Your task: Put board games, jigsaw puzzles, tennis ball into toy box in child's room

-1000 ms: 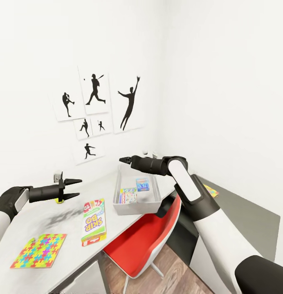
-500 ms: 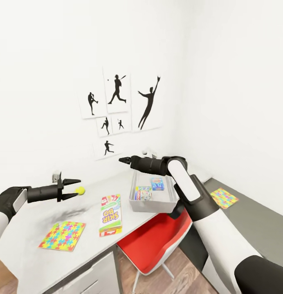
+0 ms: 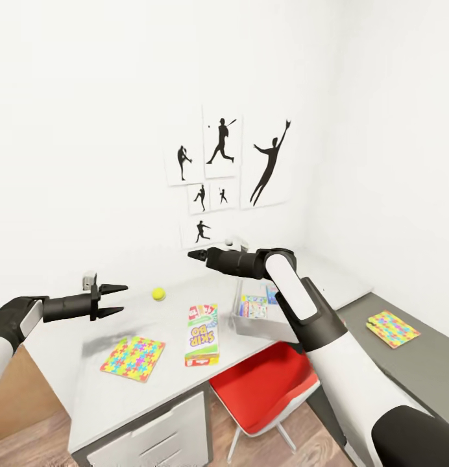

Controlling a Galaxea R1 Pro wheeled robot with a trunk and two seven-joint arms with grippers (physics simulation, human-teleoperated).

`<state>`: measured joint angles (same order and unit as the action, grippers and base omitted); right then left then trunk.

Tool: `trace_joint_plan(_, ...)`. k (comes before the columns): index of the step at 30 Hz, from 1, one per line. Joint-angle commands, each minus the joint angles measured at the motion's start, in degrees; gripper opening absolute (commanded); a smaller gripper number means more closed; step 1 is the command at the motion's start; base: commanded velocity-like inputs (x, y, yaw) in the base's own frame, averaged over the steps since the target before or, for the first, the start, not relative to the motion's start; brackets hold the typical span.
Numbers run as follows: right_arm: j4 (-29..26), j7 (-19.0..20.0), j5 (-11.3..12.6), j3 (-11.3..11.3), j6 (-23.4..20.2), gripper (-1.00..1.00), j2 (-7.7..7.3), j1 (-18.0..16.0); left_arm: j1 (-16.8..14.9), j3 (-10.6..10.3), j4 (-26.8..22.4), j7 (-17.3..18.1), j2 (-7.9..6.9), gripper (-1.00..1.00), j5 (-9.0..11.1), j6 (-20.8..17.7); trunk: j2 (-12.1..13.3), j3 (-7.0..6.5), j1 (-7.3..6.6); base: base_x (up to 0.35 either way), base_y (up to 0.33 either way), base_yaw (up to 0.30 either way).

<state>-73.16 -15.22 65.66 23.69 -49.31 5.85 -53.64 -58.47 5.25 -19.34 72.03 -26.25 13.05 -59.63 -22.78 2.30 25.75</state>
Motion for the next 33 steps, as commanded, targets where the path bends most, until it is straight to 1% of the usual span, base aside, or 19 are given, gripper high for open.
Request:
trace_joint_plan(1, -0.05, -0.59, 0.61, 0.02, -0.08, 1.00, 0.01, -0.06, -0.06, 0.11, 0.02, 0.13, 0.00, 1.00, -0.05, -0.37, -0.14, 0.17, 0.04, -0.001, 0.000, 0.277)
trace_joint_plan(11, -0.05, -0.60, 0.61, 0.04, -0.05, 1.00, 0.04, -0.06, -0.06, 0.11, 0.03, 0.13, -0.06, 1.00, -0.17, -0.37, -0.14, 0.53, 0.04, 0.000, 0.000, 0.276)
trace_joint_plan(16, -0.05, -0.60, 0.61, 0.05, -0.13, 1.00, 0.04, -0.06, 0.00, 0.11, 0.06, 0.02, -0.91, 1.00, -0.28, -0.37, -0.14, 0.72, 0.04, 0.000, 0.000, 0.276)
trace_joint_plan(21, 0.00, -0.66, 0.61, 0.04, -0.22, 1.00, 0.04, -0.06, 0.08, 0.03, 0.01, -0.09, -3.25, 1.00, -0.31, -0.37, -0.14, 0.90, 0.04, 0.000, 0.000, 0.276)
trace_joint_plan(25, 0.05, -0.68, 0.61, 0.04, -0.22, 1.00, -0.01, -0.06, 0.17, 0.02, 0.00, -0.12, -4.45, 1.00, -0.31, -0.28, -0.14, 1.04, 0.04, 0.000, 0.000, 0.276)
trace_joint_plan(28, 0.10, -0.69, 0.61, 0.04, -0.22, 1.00, 0.03, -0.06, 0.40, 0.02, 0.07, -0.20, -5.65, 1.00, -0.34, -0.22, -0.14, 1.16, 0.04, 0.000, 0.000, 0.276)
trace_joint_plan(33, 0.12, -0.81, 0.61, 0.10, -0.25, 1.00, 0.08, -0.06, 0.73, 0.02, 0.32, -0.29, -7.04, 1.00, -0.32, -0.12, -0.14, 1.34, 0.04, 0.000, 0.000, 0.276)
